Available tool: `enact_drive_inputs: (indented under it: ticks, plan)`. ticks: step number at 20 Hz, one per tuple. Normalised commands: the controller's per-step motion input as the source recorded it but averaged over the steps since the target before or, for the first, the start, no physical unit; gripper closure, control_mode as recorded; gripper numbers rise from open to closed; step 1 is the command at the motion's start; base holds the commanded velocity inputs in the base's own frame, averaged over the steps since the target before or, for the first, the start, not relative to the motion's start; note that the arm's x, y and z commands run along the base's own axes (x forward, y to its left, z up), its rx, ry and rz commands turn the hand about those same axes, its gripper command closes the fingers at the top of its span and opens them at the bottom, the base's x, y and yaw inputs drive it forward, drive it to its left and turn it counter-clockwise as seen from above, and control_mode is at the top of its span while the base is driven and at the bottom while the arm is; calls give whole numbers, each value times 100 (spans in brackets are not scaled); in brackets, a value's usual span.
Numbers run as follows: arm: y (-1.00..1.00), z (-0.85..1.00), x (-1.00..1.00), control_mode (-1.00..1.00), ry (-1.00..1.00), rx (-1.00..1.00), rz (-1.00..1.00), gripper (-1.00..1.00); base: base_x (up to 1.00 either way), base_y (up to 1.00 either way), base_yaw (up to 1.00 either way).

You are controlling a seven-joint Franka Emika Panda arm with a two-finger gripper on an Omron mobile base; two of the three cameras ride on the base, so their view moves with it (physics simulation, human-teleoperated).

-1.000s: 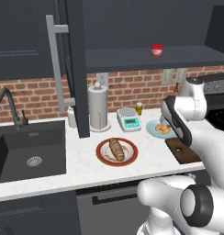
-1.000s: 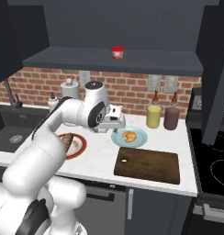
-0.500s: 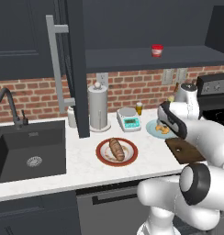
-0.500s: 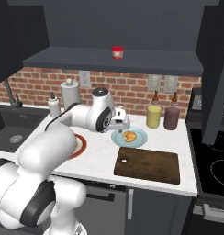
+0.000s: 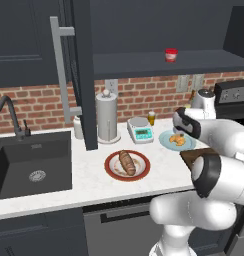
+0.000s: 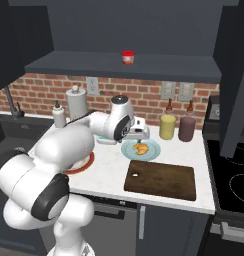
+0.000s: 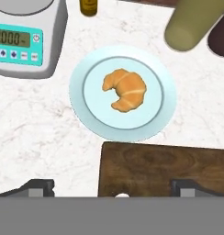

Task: From the different types of pastries on the counter, select a croissant and place it on the cutting board. Then retrieve a jar of jam from the cabinet and place it alongside the croissant on the cutting board.

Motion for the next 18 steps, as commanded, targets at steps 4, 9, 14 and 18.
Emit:
enact_drive_inputs:
  ticks: [4,9,14,18]
  plan:
    - [-2,-13,28,-100,0,2,-2,-100,0,0,0]
    - [0,-7,37,-100,0,3,-1,-100,0,0,0]
    - [0,-9,45,-100,0,4,0,-100,0,0,0]
    - [-12,-20,34,-100,0,0,0,-100,0,0,0]
